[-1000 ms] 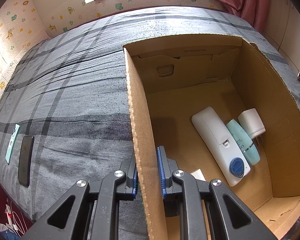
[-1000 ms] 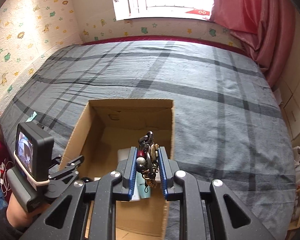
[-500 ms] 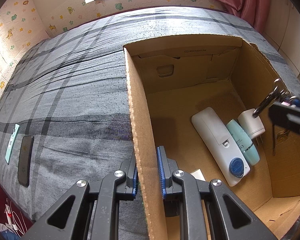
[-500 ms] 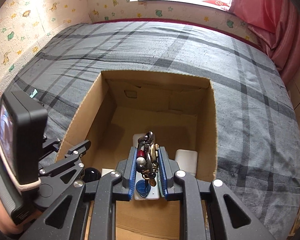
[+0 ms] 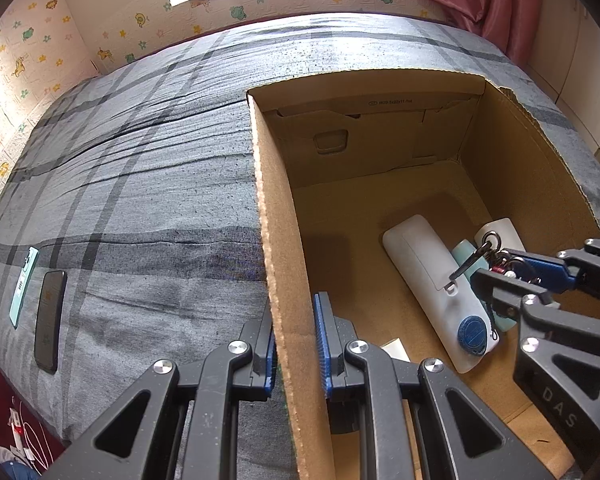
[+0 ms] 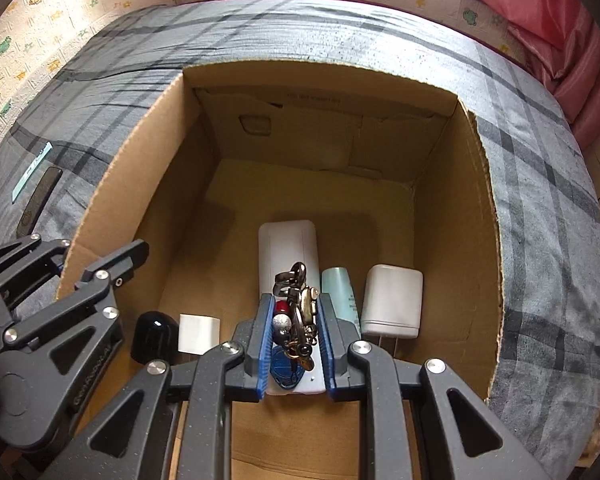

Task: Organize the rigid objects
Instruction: 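Carry the brass keychain with the right gripper into the box, then lower the keychain onto the white remote and open the right gripper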

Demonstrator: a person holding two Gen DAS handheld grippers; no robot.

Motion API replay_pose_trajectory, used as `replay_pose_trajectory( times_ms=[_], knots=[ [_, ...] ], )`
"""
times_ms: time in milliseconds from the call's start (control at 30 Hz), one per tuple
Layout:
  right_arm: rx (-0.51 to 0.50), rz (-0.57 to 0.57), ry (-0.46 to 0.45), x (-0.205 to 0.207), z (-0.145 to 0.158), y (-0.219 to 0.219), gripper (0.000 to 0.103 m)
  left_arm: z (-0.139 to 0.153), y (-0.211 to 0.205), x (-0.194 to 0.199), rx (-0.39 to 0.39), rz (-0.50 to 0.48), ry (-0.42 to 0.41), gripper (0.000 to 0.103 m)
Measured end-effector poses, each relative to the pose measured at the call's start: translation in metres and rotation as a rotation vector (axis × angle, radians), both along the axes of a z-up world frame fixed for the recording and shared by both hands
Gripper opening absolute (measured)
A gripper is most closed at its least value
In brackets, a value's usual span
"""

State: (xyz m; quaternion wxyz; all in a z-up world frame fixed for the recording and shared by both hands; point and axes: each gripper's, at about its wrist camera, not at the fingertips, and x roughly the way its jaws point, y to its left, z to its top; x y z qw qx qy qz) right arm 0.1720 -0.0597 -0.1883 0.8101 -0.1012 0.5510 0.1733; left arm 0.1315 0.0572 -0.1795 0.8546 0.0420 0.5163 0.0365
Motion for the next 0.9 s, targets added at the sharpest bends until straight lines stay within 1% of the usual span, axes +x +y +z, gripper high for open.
replay_pose_trajectory(
  times_ms=[367, 533, 567, 633, 667, 700, 900],
  knots=[
    [0.010, -0.005, 0.008, 0.003, -0.002, 0.000, 0.022, 0.001, -0.001, -0.001, 0.006, -0.001, -0.001, 0.018],
    [0.009, 0.004, -0.014, -0.001, 0.000, 0.001, 0.022, 0.002, -0.002, -0.001, 0.008, -0.002, -0.001, 0.018],
    [0.008, 0.004, -0.019, -0.002, 0.001, 0.001, 0.023, 0.002, -0.002, -0.001, 0.009, -0.003, -0.001, 0.018],
    [0.017, -0.001, -0.032, -0.004, 0.004, -0.001, 0.032, 0.002, -0.002, -0.001, 0.010, -0.003, -0.001, 0.018],
    [0.024, -0.007, -0.040, -0.005, 0.006, -0.002, 0.040, 0.002, -0.002, -0.001, 0.010, -0.003, -0.001, 0.018],
    [0.032, -0.010, -0.047, -0.007, 0.008, -0.003, 0.042, 0.002, -0.002, -0.001, 0.011, -0.003, 0.000, 0.018],
    [0.062, -0.031, -0.067, -0.011, 0.023, -0.010, 0.045, 0.003, -0.001, -0.001, 0.010, -0.004, 0.001, 0.018]
  ],
)
